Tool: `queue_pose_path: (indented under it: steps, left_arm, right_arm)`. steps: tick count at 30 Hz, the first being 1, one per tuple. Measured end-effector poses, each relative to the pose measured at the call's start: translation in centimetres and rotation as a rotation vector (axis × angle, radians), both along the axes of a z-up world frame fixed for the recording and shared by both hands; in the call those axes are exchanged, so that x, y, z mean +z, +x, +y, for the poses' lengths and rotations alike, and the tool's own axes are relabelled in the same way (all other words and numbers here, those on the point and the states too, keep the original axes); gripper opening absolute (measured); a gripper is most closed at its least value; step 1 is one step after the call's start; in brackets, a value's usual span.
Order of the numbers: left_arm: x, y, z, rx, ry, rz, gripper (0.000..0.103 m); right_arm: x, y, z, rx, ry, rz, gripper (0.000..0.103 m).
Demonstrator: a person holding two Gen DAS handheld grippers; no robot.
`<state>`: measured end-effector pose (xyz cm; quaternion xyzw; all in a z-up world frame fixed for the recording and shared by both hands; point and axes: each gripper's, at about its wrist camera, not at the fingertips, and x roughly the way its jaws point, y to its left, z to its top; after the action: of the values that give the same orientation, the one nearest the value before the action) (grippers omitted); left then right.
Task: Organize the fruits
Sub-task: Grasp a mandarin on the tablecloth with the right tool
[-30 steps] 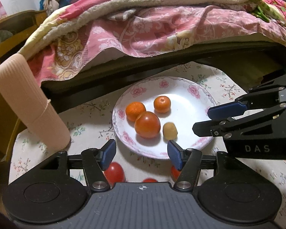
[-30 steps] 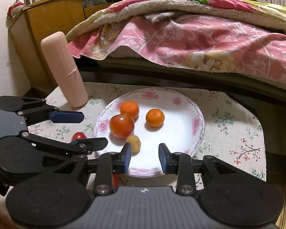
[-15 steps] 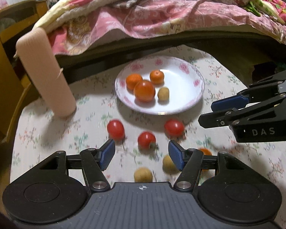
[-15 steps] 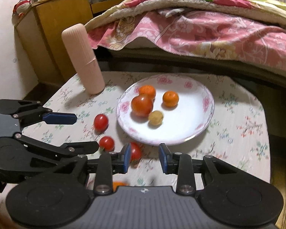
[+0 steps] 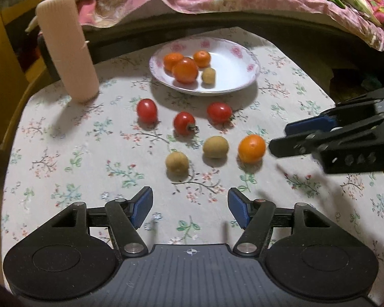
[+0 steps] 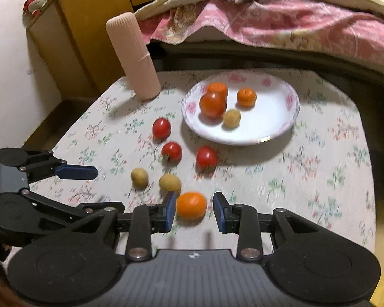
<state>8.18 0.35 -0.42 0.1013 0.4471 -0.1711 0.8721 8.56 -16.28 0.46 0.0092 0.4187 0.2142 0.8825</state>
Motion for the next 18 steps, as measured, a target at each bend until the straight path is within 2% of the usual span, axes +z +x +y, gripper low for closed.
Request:
queue_pose_path:
  steps: [18]
  left_arm:
    - [-1.4,1.4,-0.1,-0.038,-0.023,0.010,0.073]
  right_arm:
    - [-3.5,2.7,2.0,0.062,-0.051,0.041,0.038]
